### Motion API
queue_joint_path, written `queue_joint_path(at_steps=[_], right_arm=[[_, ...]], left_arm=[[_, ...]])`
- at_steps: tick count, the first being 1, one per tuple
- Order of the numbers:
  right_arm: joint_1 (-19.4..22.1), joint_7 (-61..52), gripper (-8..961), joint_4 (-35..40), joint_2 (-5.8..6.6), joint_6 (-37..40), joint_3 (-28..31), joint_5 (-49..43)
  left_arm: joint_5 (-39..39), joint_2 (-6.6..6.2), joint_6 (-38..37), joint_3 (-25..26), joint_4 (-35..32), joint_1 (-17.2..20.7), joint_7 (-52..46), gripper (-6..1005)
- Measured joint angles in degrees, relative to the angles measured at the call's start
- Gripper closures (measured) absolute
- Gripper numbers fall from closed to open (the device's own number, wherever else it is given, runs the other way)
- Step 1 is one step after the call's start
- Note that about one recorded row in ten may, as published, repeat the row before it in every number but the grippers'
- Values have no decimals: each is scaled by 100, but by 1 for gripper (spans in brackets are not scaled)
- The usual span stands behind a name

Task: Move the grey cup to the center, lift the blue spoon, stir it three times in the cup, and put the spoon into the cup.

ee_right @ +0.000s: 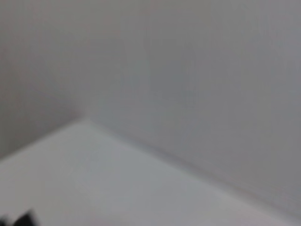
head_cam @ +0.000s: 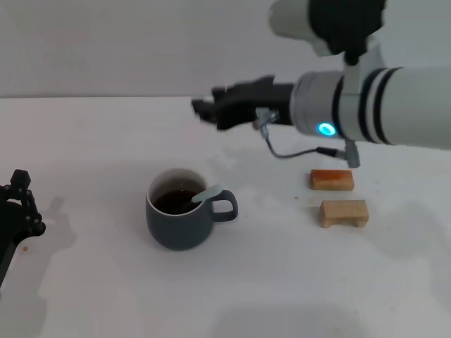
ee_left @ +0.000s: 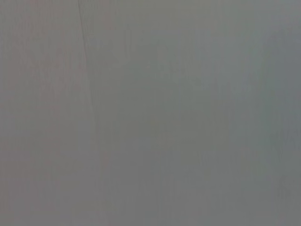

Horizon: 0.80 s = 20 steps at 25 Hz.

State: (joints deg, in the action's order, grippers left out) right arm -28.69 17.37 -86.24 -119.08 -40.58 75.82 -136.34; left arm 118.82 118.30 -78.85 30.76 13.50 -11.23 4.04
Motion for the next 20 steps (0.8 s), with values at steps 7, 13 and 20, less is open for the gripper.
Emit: queue_joint_path(at_steps=[7, 13, 20], right_arm=[[1193, 1322, 595, -273, 3, 2816, -841, -4], [1957, 2299, 594, 92, 7, 5080, -1804, -33], [2436, 2645, 594, 1221, -8, 7932, -2777, -36]], left_arm=[[-3, 0, -79, 0, 18, 30, 0, 1001], [-11, 0, -163, 0, 27, 94, 0, 1001], [-23, 0, -218, 29, 37, 139, 0, 1000]])
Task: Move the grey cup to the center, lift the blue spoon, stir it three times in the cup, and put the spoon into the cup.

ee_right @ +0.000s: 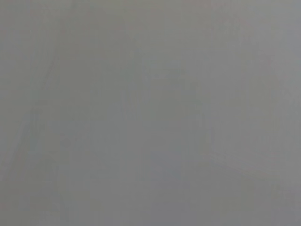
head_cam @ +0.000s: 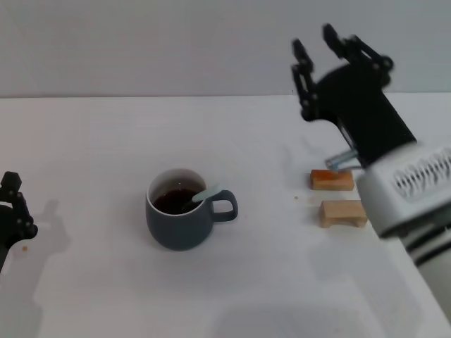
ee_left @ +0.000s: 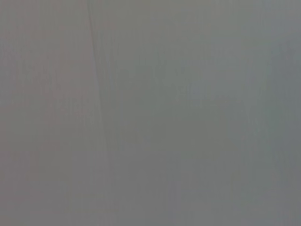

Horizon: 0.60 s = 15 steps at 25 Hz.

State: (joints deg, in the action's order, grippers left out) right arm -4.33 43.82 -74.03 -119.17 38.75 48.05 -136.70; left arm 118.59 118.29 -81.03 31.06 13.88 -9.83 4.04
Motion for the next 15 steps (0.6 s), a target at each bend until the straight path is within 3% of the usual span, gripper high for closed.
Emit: queue_joint_path(at_steps=[2, 3, 4, 7, 8, 15], right_arm=[[64, -1, 594, 337, -5, 559, -202, 121], [95, -12, 594, 785, -9, 1298, -470, 282], [95, -12, 594, 785, -9, 1298, -470, 282], [83, -52, 594, 1527, -27, 2651, -998, 657], [71, -57, 594, 1771, -24, 3312, -1362, 1178], [117, -422, 593, 2319, -2, 4260, -1801, 2464]], left_arm=[[-3, 0, -27, 40, 9, 22, 0, 1000], [-3, 0, -39, 61, 10, 30, 0, 1000], [-3, 0, -39, 61, 10, 30, 0, 1001], [-4, 4, -88, 149, 16, 90, 0, 1001], [-4, 6, -104, 183, 19, 116, -2, 1001], [-3, 14, -113, 339, 18, 188, -5, 1001]])
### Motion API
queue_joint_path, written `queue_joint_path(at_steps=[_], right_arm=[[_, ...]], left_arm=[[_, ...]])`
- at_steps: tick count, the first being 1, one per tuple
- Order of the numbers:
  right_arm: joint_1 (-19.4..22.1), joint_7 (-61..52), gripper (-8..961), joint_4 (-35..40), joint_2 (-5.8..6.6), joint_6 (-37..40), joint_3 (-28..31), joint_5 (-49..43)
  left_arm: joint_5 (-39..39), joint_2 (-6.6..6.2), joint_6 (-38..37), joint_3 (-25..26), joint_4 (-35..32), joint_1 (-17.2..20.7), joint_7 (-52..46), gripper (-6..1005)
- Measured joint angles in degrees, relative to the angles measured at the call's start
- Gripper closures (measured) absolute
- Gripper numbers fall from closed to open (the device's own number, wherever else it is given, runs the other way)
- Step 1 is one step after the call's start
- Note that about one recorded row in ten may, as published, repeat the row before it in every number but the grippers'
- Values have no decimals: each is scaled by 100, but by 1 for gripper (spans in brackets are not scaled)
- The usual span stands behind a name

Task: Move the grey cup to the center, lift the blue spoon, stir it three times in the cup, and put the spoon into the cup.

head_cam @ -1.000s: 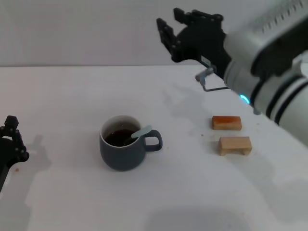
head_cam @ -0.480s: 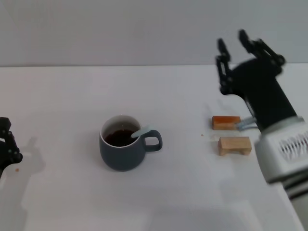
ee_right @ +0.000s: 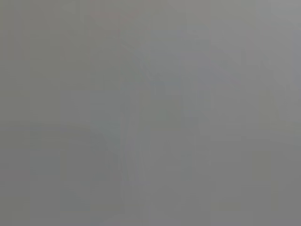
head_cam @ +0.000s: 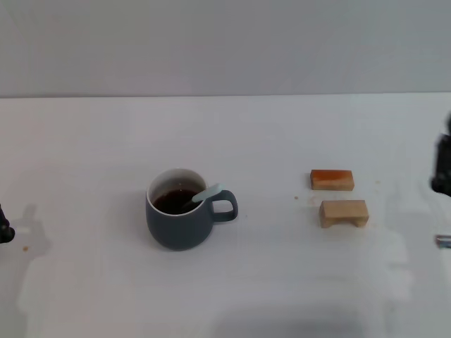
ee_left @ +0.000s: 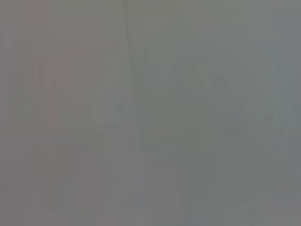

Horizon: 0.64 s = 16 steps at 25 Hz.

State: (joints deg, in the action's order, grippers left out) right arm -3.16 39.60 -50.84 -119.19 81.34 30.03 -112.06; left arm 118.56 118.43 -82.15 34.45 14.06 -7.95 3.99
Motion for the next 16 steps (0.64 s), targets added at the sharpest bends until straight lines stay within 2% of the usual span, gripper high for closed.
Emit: queue_joint_path(at_steps=[2, 3, 8, 16], right_arm=[[1, -519, 593, 292, 7, 123, -30, 191], [7, -1131, 593, 643, 9, 205, -7, 288], [116, -1897, 595, 1306, -9, 747, -50, 890], [184, -2370, 595, 1836, 3, 1006, -50, 1335]], left_arm=[[1, -2, -1, 20, 0, 9, -1, 1001], [1, -4, -3, 38, 0, 16, -1, 1001], [1, -6, -9, 142, -10, 37, -4, 1001], [1, -5, 19, 275, -45, 39, -4, 1001]])
